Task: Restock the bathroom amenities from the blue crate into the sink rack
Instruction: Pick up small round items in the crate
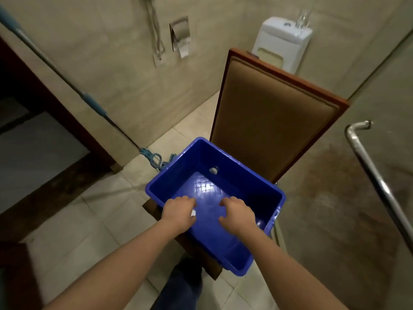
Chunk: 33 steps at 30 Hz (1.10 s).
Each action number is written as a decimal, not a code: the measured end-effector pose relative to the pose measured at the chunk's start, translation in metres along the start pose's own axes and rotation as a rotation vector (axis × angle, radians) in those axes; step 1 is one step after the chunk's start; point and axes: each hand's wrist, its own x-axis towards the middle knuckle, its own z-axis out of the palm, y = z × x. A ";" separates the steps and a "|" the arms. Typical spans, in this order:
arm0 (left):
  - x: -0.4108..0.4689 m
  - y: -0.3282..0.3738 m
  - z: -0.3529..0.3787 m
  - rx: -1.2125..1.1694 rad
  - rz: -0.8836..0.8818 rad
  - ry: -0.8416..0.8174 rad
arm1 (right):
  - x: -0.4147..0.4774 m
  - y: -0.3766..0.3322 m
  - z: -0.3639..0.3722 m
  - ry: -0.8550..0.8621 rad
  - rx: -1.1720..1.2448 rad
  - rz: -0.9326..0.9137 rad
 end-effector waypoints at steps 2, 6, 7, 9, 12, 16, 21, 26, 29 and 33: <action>0.025 -0.014 0.007 -0.003 0.013 -0.058 | 0.023 -0.001 0.012 -0.049 0.033 0.045; 0.068 -0.038 0.025 -0.014 0.021 -0.207 | 0.061 -0.002 0.038 -0.114 0.071 0.130; 0.078 -0.042 0.031 -0.014 0.024 -0.241 | 0.069 -0.002 0.045 -0.125 0.080 0.144; 0.097 -0.049 0.042 -0.019 0.028 -0.302 | 0.084 -0.002 0.057 -0.147 0.098 0.169; 0.122 -0.054 0.063 -0.037 0.028 -0.381 | 0.105 0.000 0.077 -0.182 0.127 0.205; 0.150 -0.053 0.094 -0.034 0.032 -0.463 | 0.127 0.004 0.105 -0.235 0.152 0.257; 0.180 -0.058 0.124 -0.001 0.134 -0.555 | 0.149 0.013 0.130 -0.269 0.172 0.297; 0.198 -0.058 0.145 0.123 0.288 -0.584 | 0.159 0.020 0.149 -0.282 0.211 0.342; 0.203 -0.058 0.154 0.225 0.395 -0.574 | 0.162 0.024 0.158 -0.282 0.239 0.350; 0.207 -0.058 0.159 0.296 0.480 -0.561 | 0.168 0.029 0.164 -0.273 0.263 0.359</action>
